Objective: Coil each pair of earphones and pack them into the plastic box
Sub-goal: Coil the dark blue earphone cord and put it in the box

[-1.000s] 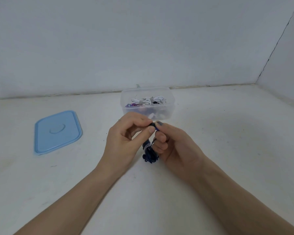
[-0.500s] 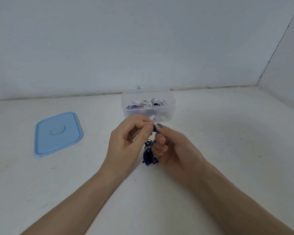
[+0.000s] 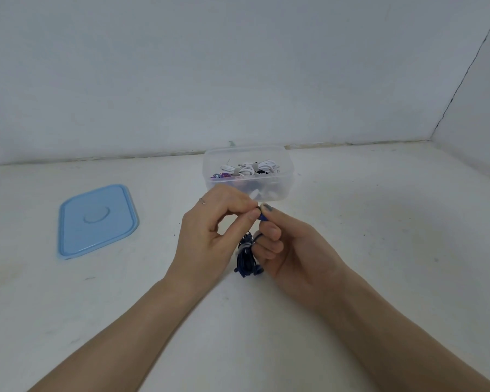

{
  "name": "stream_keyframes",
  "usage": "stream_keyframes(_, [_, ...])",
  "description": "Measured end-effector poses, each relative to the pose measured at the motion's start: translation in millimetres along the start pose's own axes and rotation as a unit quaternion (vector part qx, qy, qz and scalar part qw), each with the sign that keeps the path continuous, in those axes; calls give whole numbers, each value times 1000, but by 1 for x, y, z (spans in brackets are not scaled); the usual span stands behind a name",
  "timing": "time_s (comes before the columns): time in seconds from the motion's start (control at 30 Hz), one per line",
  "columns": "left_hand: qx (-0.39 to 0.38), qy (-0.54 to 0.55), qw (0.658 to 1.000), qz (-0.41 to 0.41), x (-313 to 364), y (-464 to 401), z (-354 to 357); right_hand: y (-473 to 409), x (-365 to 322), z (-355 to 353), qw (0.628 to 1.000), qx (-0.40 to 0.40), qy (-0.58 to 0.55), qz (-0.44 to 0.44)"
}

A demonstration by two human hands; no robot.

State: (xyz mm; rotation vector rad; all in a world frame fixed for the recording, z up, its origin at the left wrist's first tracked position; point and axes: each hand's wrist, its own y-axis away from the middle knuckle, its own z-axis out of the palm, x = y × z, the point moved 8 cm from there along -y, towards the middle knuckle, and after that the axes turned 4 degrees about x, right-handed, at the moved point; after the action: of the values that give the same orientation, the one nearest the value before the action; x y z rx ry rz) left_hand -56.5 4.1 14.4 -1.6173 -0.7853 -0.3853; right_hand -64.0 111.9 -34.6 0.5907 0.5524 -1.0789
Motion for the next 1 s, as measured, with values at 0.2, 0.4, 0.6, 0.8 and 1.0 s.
stream_keyframes(0.2, [0, -15, 1000, 18, -3, 0, 0, 1, 1, -1, 1000, 2, -13, 10])
stream_keyframes(0.4, [-6, 12, 1000, -2, -8, 1, 3, 1, 0, -3, 1000, 5, -8, 6])
stream_keyframes(0.6, [-20, 16, 1000, 11, -5, 1, 3, -1, -1, -2, 999, -19, 27, -12])
stream_keyframes(0.8, [-25, -26, 999, 40, -1, 4, -2, -2, -6, -5, 993, -14, 109, -52])
stream_keyframes(1.0, [-13, -87, 995, 43, 4, 4, -2, -6, -7, -10, 991, -2, 125, -41])
